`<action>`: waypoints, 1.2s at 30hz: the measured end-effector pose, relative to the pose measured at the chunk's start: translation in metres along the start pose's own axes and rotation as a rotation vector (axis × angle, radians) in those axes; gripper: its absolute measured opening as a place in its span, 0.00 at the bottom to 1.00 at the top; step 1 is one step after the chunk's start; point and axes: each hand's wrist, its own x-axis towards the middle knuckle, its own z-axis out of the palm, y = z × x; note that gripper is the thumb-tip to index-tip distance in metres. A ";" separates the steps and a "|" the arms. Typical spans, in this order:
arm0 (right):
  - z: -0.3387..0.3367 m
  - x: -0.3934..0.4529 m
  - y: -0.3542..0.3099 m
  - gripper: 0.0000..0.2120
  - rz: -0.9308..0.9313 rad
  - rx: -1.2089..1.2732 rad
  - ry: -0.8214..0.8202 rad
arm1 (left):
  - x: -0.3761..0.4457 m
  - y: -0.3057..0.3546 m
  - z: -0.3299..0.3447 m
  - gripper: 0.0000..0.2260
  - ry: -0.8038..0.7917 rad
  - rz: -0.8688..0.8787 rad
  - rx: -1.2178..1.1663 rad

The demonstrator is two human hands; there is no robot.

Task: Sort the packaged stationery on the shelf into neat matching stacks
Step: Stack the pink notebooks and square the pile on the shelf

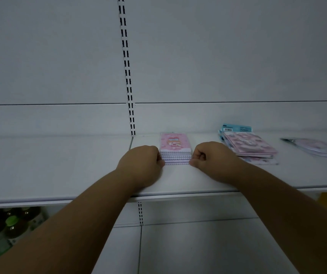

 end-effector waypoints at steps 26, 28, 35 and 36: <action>-0.023 0.017 0.002 0.12 0.337 0.537 -0.090 | 0.020 0.003 -0.037 0.11 -0.239 -0.344 -0.460; -0.023 0.030 -0.007 0.15 0.498 0.683 -0.104 | 0.030 0.006 -0.039 0.13 -0.248 -0.499 -0.706; -0.014 0.051 -0.024 0.12 0.527 0.652 -0.135 | 0.045 0.019 -0.035 0.07 -0.273 -0.513 -0.747; -0.013 0.052 -0.024 0.11 0.534 0.655 -0.136 | 0.045 0.020 -0.034 0.06 -0.258 -0.500 -0.739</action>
